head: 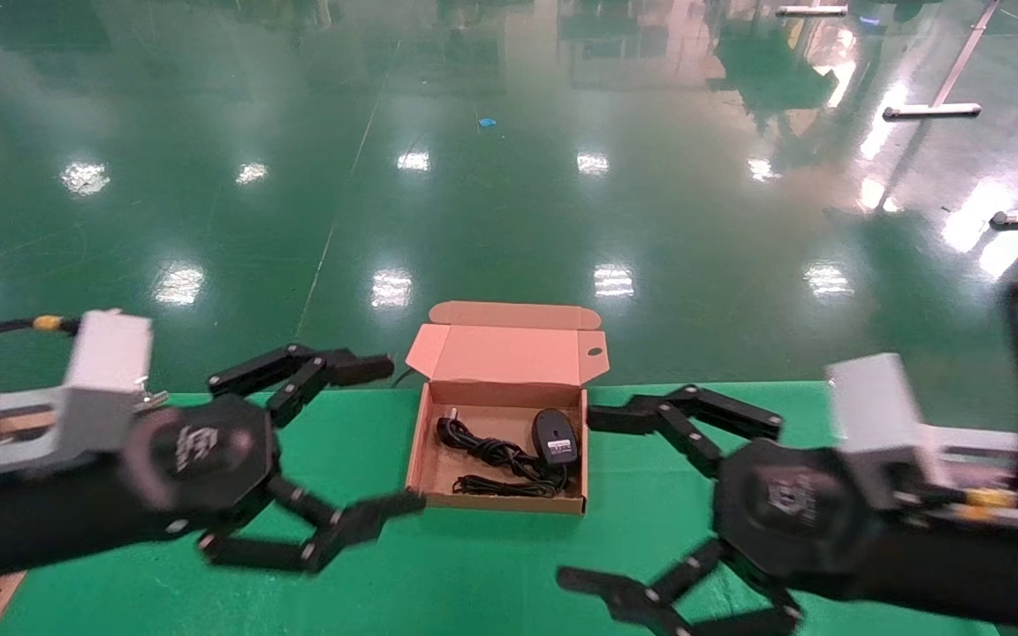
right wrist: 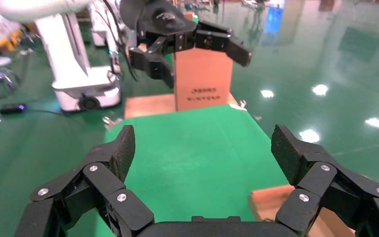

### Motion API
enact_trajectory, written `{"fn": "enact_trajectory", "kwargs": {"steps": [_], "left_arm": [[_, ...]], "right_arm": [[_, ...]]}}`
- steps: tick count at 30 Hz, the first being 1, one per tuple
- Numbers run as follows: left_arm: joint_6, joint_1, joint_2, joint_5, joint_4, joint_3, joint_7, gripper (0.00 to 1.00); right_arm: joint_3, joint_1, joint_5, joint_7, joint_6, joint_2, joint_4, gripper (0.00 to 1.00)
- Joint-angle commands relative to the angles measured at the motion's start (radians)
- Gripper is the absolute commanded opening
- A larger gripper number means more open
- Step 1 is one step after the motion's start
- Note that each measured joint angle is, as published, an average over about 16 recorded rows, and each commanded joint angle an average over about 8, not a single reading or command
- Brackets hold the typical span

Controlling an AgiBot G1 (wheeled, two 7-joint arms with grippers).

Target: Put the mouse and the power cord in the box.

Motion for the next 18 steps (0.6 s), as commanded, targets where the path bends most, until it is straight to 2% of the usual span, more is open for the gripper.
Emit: {"fn": "enact_trajectory", "kwargs": {"steps": [1,9,18], "left_arm": [[0.029,0.018,-0.02,-0.012,-0.039,-0.025,-0.032,1.0],[0.128,0.081,-0.09,-0.054,-0.175,-0.109,-0.137,1.0],[0.151,0.095,-0.105,-0.065,-0.205,-0.129,-0.153,1.0]], "right_arm": [[0.03,-0.023,0.024,0.02,-0.022,0.026,0.026,1.0],[0.116,-0.088,0.095,0.074,-0.086,0.1,0.1,1.0],[0.125,-0.095,0.104,0.076,-0.092,0.106,0.107,1.0]]}}
